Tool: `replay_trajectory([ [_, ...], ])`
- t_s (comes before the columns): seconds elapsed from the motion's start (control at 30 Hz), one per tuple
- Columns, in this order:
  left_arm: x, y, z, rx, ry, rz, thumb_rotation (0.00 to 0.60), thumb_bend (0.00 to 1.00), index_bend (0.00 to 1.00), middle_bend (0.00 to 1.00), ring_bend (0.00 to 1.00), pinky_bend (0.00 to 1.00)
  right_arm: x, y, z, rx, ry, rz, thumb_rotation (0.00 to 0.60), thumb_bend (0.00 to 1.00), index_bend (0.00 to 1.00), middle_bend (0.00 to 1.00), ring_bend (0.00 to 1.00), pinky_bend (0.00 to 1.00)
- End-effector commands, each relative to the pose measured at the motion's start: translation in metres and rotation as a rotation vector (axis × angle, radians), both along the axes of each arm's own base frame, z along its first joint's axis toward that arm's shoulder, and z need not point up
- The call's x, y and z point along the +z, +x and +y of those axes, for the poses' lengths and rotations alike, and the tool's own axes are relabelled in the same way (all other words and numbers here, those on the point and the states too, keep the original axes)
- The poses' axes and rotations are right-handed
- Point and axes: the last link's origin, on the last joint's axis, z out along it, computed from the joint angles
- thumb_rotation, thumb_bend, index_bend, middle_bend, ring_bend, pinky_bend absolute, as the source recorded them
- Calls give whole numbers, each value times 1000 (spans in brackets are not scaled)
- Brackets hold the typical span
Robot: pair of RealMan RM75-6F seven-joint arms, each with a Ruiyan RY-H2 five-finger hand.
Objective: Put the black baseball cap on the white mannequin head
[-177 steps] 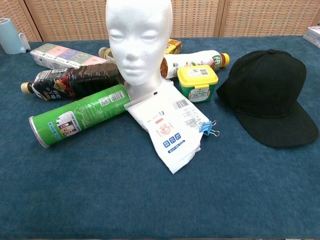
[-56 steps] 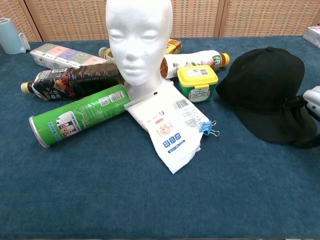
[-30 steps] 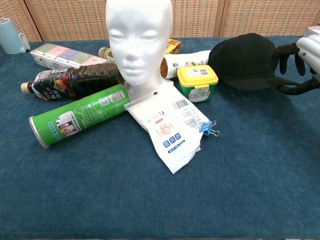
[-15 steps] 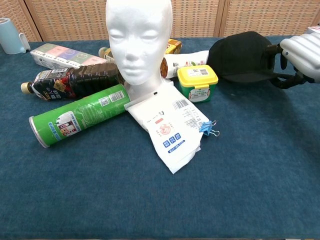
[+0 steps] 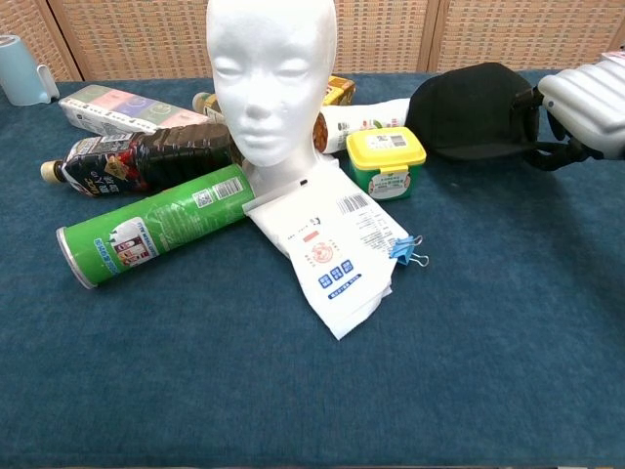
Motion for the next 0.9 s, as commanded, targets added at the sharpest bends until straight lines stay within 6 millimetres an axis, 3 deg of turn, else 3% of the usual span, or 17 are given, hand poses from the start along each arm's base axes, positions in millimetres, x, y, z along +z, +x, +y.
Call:
replay_trajectory([
  [0.03,0,0,0,-1,-1,-1,600,312,519,381,267,298,-2,1,0,4,4,9,600,434,625,571,631,753],
  [0.2,0,1,0,-4,0,-5,600,312,520,380,268,298,-4,5,0,22,22,49,600,436,626,562,635,739],
  [0.57,0,-2,0,0,-1,-9,600,312,519,381,268,297,2,12,6,45,-11,-44,600,462,626,559,665,790],
  [0.9,-2,-1,1,-7,-6,-12,600,312,520,380,268,297,26,19,6,126,-119,-159,600,467,626,562,671,798],
])
